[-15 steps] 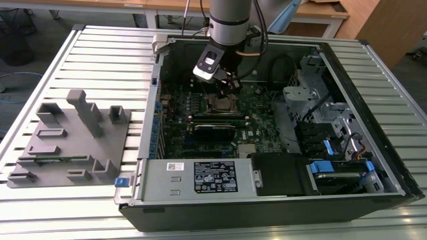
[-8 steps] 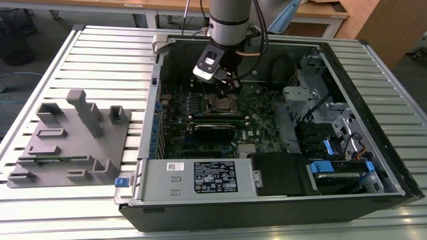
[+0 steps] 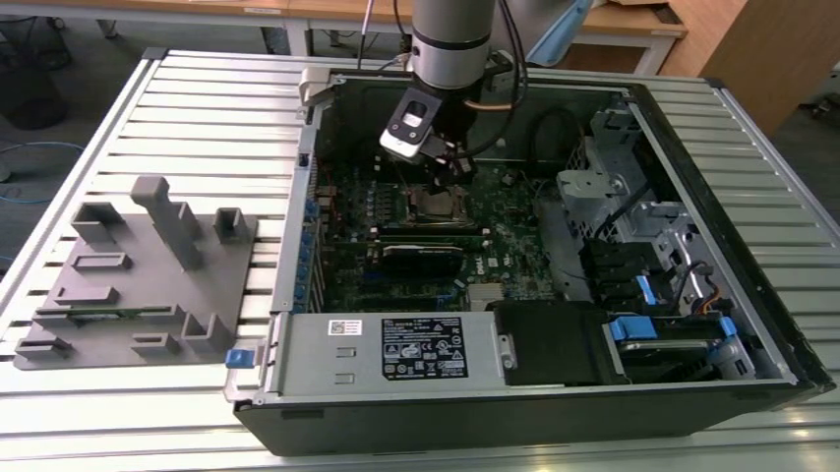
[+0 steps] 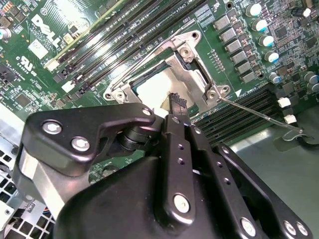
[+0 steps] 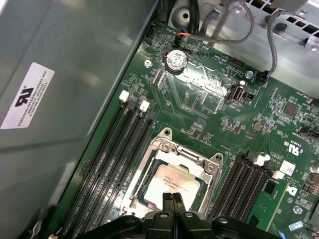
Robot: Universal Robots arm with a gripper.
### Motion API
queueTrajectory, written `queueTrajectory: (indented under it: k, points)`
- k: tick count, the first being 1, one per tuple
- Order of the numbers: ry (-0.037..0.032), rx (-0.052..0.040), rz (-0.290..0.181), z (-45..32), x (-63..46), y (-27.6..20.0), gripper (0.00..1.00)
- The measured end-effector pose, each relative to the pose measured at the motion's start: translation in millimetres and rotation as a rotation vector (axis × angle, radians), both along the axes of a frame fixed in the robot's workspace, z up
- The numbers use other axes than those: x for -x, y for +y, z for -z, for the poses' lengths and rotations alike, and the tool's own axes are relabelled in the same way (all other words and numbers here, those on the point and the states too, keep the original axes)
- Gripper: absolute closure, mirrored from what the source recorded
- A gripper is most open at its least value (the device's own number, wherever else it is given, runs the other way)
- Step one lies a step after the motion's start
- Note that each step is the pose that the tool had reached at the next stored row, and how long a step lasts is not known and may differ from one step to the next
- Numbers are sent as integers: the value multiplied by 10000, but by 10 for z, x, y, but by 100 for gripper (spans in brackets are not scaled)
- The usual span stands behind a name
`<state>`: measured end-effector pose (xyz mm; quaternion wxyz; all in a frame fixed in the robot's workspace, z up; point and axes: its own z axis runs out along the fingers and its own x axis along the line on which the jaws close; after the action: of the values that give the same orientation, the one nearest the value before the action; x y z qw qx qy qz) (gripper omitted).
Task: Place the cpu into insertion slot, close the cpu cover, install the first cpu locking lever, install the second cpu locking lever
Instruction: 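Close the cpu cover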
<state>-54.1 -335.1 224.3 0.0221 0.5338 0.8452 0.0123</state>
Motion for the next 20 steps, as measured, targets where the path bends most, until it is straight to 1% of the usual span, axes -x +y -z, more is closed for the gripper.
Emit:
queueTrajectory:
  k: [13, 20]
  points:
    - [0, 0, -417, 0, 0, 0, 89]
    - [0, -1, -750, 0, 0, 0, 89]
